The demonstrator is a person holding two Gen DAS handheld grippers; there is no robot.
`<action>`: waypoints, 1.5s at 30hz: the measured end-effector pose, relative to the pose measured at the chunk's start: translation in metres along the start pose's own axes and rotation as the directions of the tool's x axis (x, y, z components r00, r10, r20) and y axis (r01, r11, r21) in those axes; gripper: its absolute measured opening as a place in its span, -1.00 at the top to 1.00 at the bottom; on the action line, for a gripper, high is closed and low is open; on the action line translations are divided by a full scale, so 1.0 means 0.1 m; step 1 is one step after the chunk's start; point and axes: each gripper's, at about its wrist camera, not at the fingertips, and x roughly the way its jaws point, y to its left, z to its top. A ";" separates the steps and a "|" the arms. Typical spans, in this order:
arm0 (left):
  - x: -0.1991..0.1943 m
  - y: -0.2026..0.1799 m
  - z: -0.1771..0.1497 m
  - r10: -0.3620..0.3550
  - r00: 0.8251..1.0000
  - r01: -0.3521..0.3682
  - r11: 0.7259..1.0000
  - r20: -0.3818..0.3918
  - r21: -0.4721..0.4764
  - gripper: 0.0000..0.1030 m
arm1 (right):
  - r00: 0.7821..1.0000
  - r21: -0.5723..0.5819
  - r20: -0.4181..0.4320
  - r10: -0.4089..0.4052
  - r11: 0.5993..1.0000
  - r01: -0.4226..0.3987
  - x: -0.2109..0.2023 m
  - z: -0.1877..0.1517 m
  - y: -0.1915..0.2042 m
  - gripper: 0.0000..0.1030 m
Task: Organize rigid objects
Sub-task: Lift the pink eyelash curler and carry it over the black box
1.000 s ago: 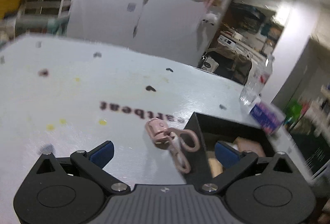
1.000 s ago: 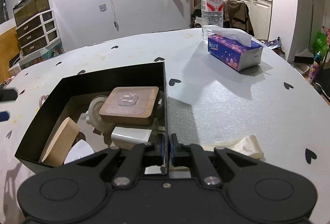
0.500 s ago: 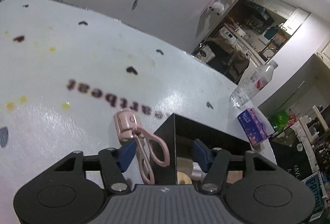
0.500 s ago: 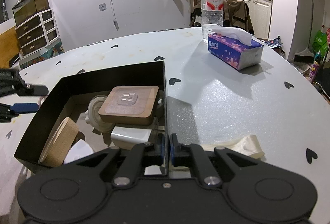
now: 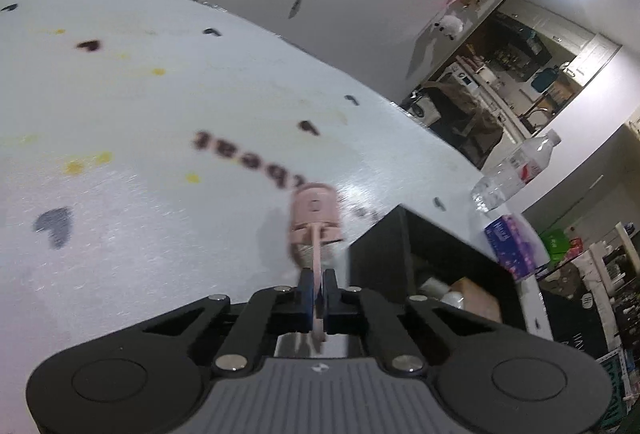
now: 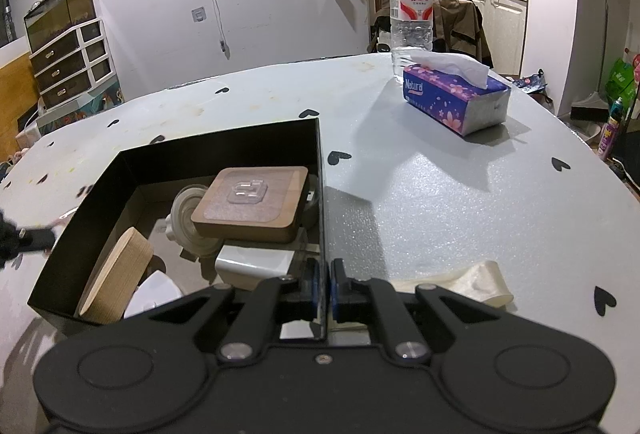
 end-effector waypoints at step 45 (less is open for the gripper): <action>-0.22 -0.09 -0.14 0.087 0.991 -0.114 0.943 0.102 0.311 0.64 | 1.000 -0.001 -0.003 -0.009 1.000 0.009 0.03 0.01 0.01 0.89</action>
